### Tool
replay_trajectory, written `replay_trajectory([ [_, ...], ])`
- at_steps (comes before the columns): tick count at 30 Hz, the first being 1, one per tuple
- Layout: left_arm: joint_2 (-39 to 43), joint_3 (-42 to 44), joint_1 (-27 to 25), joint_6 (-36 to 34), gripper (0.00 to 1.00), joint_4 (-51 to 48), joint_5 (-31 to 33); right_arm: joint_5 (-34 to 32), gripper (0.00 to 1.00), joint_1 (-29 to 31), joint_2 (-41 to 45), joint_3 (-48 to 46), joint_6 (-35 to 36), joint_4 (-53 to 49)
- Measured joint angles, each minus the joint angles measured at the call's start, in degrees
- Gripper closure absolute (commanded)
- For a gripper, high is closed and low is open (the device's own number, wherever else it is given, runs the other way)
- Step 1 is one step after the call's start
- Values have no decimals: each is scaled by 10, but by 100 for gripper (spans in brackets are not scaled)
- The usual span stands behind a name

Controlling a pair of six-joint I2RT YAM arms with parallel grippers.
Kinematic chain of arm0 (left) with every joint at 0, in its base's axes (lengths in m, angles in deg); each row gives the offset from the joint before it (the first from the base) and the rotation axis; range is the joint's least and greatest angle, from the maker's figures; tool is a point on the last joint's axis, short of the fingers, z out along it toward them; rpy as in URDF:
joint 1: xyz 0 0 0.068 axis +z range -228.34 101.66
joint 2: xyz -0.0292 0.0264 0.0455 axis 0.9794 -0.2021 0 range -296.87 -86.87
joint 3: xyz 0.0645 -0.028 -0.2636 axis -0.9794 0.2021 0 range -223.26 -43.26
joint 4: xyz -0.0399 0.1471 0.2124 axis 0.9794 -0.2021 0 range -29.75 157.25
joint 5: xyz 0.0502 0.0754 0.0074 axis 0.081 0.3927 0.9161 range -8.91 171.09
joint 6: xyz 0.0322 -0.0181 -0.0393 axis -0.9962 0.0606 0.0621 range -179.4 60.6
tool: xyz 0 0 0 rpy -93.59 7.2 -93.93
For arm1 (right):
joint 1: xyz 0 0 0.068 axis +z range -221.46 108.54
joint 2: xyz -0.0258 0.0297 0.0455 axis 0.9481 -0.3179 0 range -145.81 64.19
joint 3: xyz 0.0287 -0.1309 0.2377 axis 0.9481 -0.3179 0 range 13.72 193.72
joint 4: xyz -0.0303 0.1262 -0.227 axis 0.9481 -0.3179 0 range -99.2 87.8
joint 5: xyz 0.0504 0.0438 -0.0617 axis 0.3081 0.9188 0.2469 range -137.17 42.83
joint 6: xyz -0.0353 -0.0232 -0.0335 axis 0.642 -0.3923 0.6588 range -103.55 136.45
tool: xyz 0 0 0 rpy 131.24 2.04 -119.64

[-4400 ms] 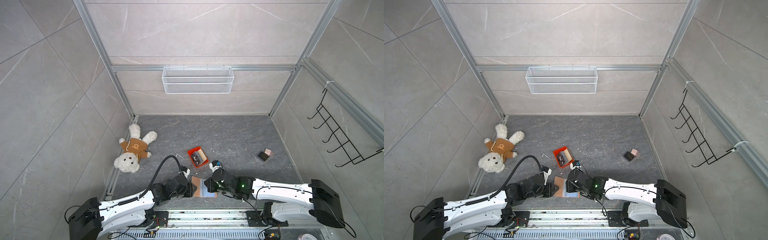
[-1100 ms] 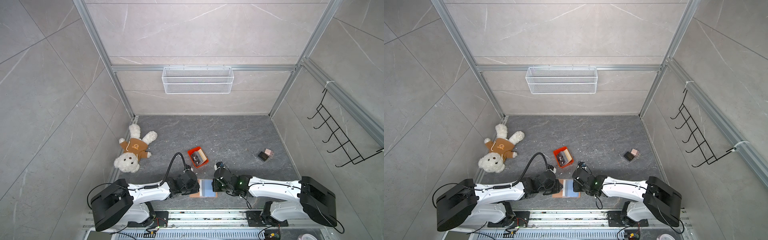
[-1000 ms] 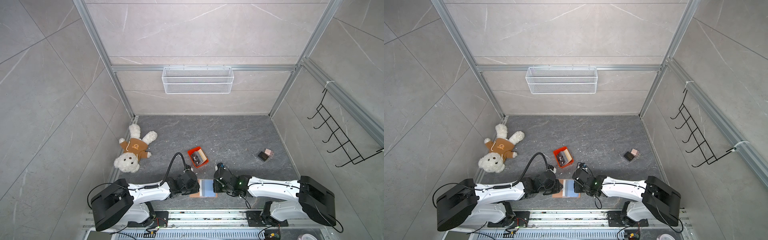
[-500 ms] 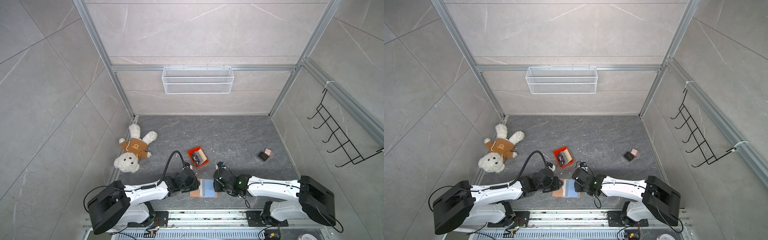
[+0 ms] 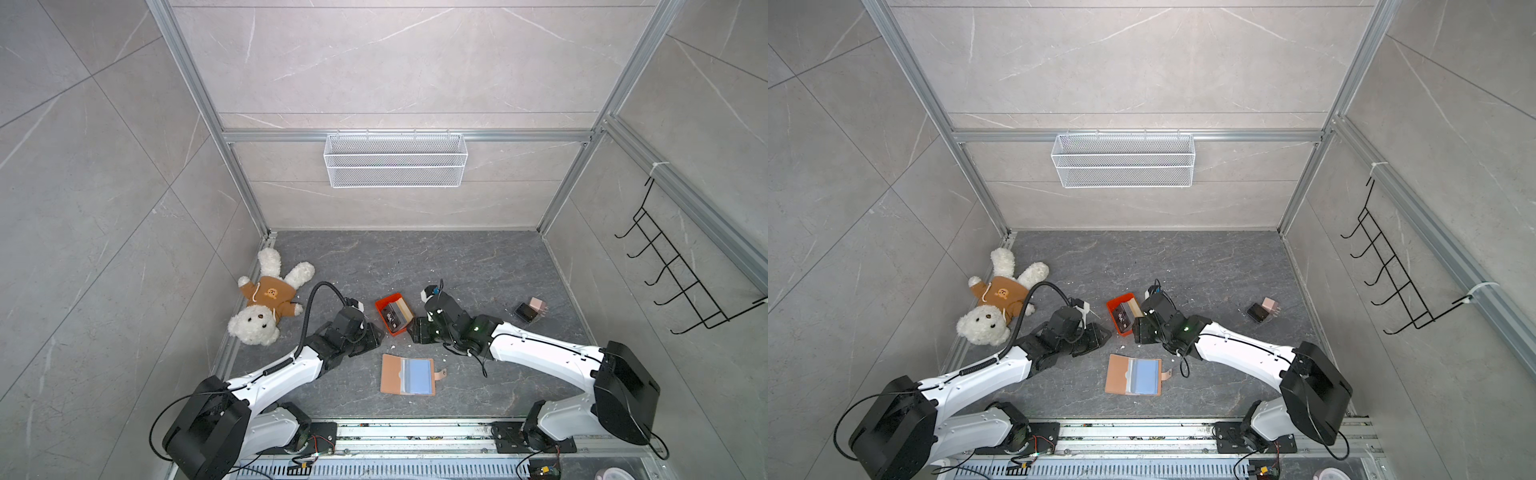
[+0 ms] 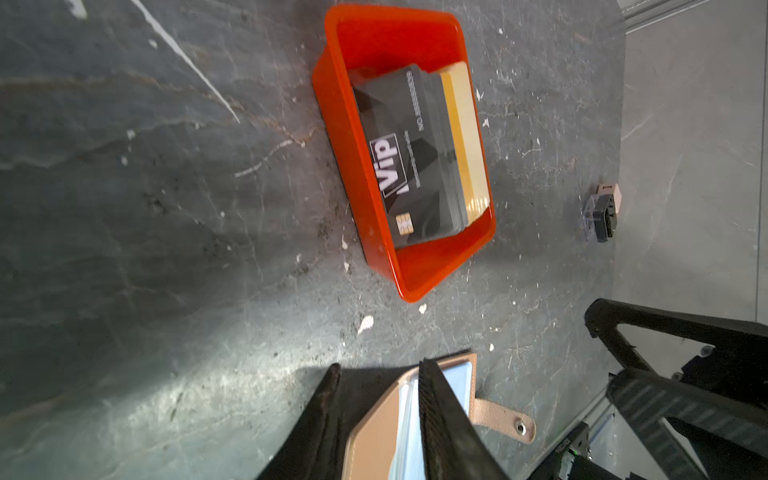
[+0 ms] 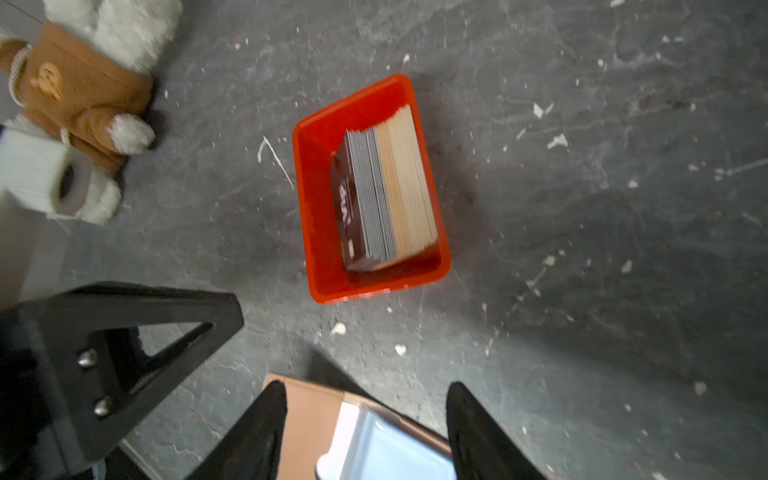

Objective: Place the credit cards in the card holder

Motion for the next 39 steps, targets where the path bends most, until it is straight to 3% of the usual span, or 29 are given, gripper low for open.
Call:
replay_trajectory([
  [9,-108,-76,40,-38,62,-3,-37,44,29,-65,-109,91,37,0],
  [16,-191,-134,51,-62,64,-9,-54,61,29,-76,-148,127,46,-18],
  [28,-247,-162,53,-82,75,-28,-71,62,29,-80,-116,103,46,-49],
  [39,-250,-166,42,-83,85,-29,-81,61,29,-80,-88,28,34,-37],
])
